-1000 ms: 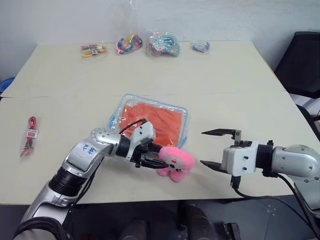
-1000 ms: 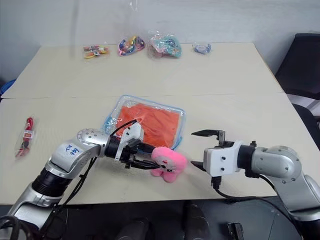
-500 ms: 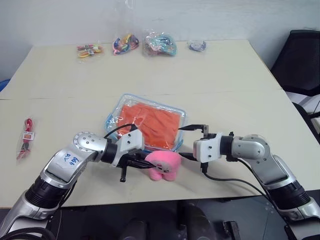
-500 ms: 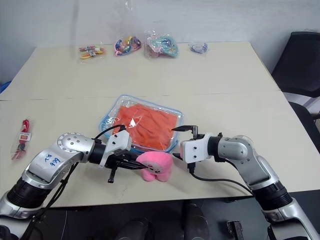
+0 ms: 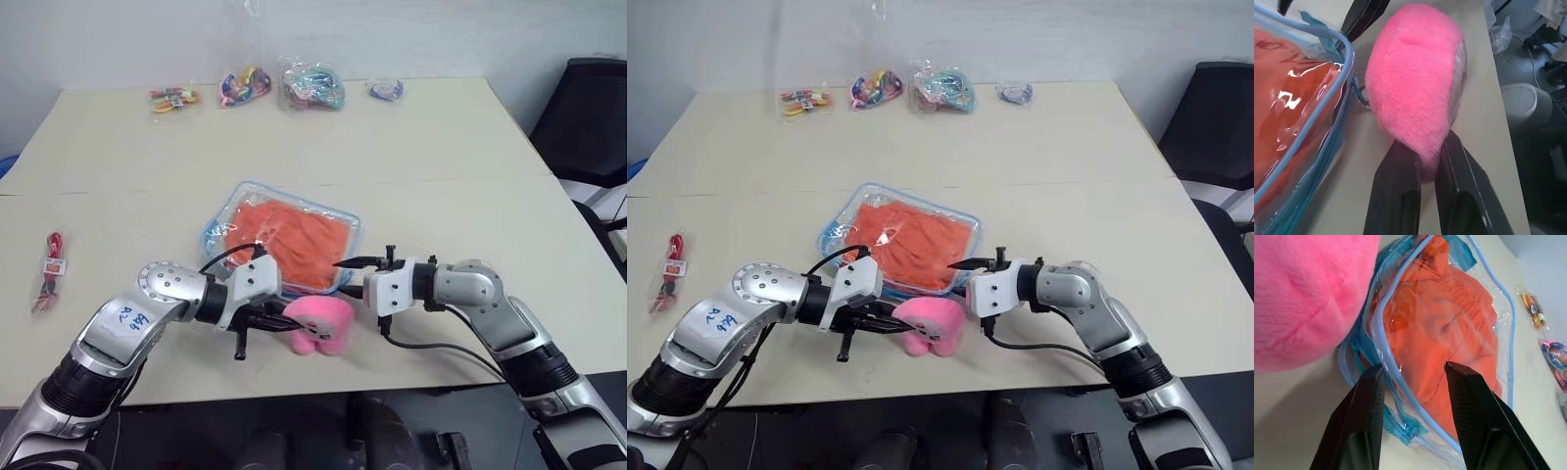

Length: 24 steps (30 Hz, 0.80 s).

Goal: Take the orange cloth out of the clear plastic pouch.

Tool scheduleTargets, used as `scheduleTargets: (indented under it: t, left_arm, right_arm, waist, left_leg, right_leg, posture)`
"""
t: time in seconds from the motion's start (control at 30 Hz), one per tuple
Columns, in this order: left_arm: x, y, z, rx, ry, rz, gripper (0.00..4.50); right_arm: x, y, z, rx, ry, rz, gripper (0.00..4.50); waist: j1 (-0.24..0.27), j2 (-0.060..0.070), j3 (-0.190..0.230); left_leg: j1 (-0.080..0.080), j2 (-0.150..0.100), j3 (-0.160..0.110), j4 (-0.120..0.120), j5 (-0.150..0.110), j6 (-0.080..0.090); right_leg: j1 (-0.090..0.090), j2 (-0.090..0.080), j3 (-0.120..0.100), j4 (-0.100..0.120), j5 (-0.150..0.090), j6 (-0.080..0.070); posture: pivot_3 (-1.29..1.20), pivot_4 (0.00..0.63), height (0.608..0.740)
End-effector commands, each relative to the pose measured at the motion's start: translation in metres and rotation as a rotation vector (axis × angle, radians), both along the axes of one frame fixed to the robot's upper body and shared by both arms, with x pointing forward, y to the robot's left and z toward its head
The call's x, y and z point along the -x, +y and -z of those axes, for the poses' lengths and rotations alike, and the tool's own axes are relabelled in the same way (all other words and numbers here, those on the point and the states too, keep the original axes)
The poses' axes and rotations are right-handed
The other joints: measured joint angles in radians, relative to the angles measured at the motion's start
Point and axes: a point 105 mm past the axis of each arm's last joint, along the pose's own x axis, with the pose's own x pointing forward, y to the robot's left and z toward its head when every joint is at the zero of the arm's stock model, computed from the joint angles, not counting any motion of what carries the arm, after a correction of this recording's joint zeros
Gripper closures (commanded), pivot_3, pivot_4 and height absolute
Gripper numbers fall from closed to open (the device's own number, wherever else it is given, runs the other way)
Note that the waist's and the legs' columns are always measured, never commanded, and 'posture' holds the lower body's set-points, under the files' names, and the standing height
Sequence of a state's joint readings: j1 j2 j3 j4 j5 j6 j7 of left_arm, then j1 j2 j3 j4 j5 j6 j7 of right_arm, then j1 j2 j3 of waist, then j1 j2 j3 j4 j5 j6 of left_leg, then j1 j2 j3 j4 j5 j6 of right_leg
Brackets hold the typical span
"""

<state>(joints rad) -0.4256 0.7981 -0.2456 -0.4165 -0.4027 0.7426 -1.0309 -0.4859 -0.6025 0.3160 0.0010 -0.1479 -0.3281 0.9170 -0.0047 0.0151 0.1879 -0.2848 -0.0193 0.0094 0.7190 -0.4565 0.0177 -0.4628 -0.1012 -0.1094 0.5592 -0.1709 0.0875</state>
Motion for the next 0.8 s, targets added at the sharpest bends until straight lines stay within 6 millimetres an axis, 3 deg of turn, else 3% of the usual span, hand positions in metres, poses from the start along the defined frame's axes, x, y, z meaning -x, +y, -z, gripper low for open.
scheduleTargets:
  t: [0.03, 0.13, 0.43, 0.8]
  left_arm:
    - [0.0, -0.002, -0.008, 0.022, -0.032, 0.003, 4.1]
    - [-0.002, -0.003, -0.009, 0.026, -0.033, -0.002, 4.1]
    - [-0.006, 0.001, -0.008, 0.029, -0.027, -0.017, 4.1]
    - [-0.011, 0.059, -0.023, 0.027, -0.008, -0.158, 4.1]
  right_arm:
    - [0.005, 0.008, -0.009, -0.025, -0.024, -0.048, 3.52]
    - [0.005, 0.008, -0.011, -0.03, -0.027, -0.051, 4.48]
    - [0.006, -0.002, -0.018, -0.004, -0.077, -0.043, 4.48]
    - [0.008, -0.057, -0.026, 0.133, -0.175, -0.024, 4.48]
  waist:
    - [0.0, 0.0, 0.0]
    - [0.001, 0.0, 0.0]
    - [0.002, 0.0, 0.0]
    - [-0.001, 0.0, 0.0]
  left_leg:
    - [0.0, 0.0, 0.0, 0.0, 0.0, 0.0]
    - [0.0, 0.0, 0.0, 0.0, 0.0, 0.0]
    - [0.0, 0.0, 0.0, 0.0, 0.0, 0.0]
    - [0.0, 0.001, 0.0, -0.001, 0.0, -0.001]
  right_leg:
    - [0.0, 0.0, 0.0, 0.0, 0.0, 0.0]
    - [0.0, 0.0, 0.0, 0.0, 0.0, 0.0]
    - [0.0, 0.0, 0.0, 0.0, 0.0, 0.0]
    - [-0.001, 0.0, -0.001, 0.0, 0.0, 0.0]
  posture:
    - [0.0, 0.15, 0.74]
    - [0.0, 0.15, 0.74]
    - [0.0, 0.15, 0.74]
    - [0.0, 0.15, 0.74]
